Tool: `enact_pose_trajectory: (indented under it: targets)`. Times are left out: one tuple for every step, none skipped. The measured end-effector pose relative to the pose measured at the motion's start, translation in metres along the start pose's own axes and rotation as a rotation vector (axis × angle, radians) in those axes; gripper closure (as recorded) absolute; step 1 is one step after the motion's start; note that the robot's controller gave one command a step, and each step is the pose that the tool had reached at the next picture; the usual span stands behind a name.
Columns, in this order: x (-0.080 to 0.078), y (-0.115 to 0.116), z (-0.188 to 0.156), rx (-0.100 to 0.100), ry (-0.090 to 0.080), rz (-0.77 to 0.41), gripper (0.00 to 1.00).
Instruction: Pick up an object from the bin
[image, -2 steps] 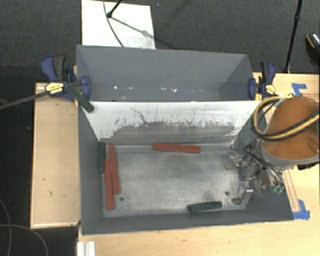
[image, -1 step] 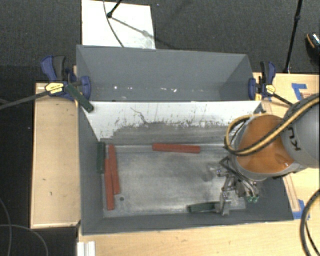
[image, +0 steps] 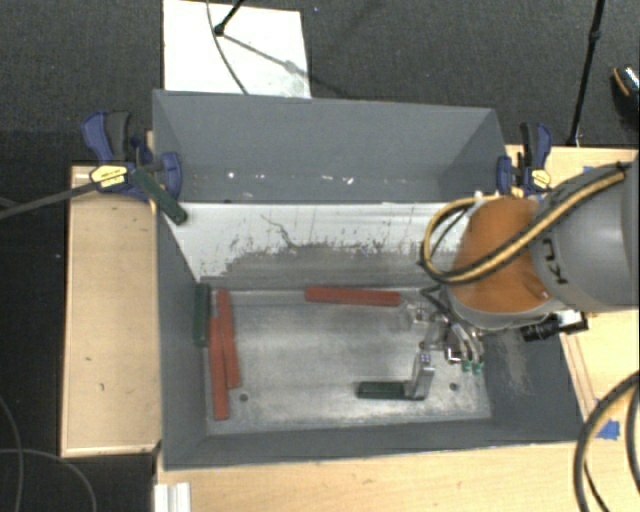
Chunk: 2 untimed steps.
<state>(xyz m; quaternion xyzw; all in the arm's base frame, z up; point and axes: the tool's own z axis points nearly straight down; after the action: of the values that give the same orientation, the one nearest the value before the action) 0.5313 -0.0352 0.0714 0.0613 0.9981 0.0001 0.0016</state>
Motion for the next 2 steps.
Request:
enact_pose_trajectory:
  targets:
    - [-0.04,-0.024,-0.051,0.001,-0.006,-0.314,0.0]
    - [0.047,0.041,-0.001,-0.005,0.012,-0.275,0.0]
